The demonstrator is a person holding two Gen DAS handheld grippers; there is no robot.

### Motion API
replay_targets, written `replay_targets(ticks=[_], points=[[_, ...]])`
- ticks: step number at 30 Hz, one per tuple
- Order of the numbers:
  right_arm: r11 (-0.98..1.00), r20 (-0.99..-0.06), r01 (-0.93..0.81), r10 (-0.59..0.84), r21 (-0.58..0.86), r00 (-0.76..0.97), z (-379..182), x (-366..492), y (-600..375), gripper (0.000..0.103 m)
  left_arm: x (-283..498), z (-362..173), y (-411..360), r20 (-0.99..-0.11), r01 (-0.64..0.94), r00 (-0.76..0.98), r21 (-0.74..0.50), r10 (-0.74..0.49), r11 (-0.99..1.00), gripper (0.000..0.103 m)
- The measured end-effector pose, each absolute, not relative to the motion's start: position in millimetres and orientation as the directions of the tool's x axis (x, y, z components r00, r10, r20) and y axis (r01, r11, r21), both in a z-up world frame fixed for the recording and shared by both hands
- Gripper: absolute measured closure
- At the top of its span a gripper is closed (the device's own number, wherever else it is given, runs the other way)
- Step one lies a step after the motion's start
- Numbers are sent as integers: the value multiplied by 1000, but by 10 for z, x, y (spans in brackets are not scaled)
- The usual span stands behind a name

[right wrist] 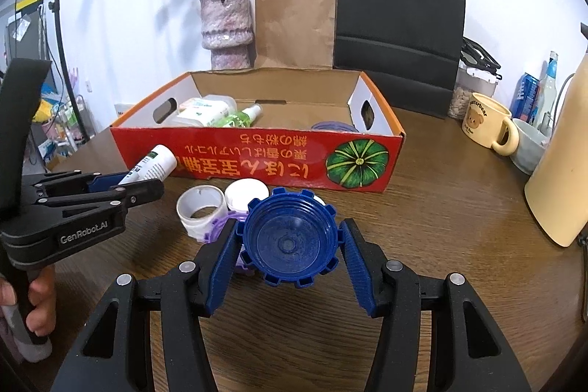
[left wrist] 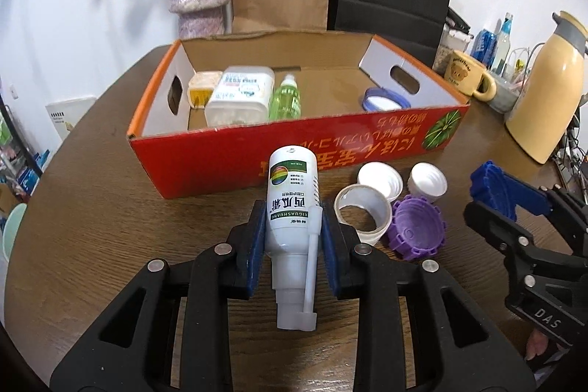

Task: Organize rigid objects
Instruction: 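Carry the lotion bottle and blue lid over the box with both tools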

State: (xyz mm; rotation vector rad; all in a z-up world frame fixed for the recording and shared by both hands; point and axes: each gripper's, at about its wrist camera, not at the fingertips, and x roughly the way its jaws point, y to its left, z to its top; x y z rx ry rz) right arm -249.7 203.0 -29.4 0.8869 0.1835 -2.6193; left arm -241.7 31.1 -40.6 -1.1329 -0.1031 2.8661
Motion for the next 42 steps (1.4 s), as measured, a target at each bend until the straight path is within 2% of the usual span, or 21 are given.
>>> replay_targets(ticks=[19, 42], points=[[-926, -513, 377, -330, 14, -793, 83, -2469, 1942, 43, -2302, -48, 265, -607, -26, -790, -118, 92, -993, 79], [-921, -436, 390, -357, 15, -826, 442, -2930, 1723, 43, -2711, 363, 205, -532, 45, -846, -149, 42, -988, 79]])
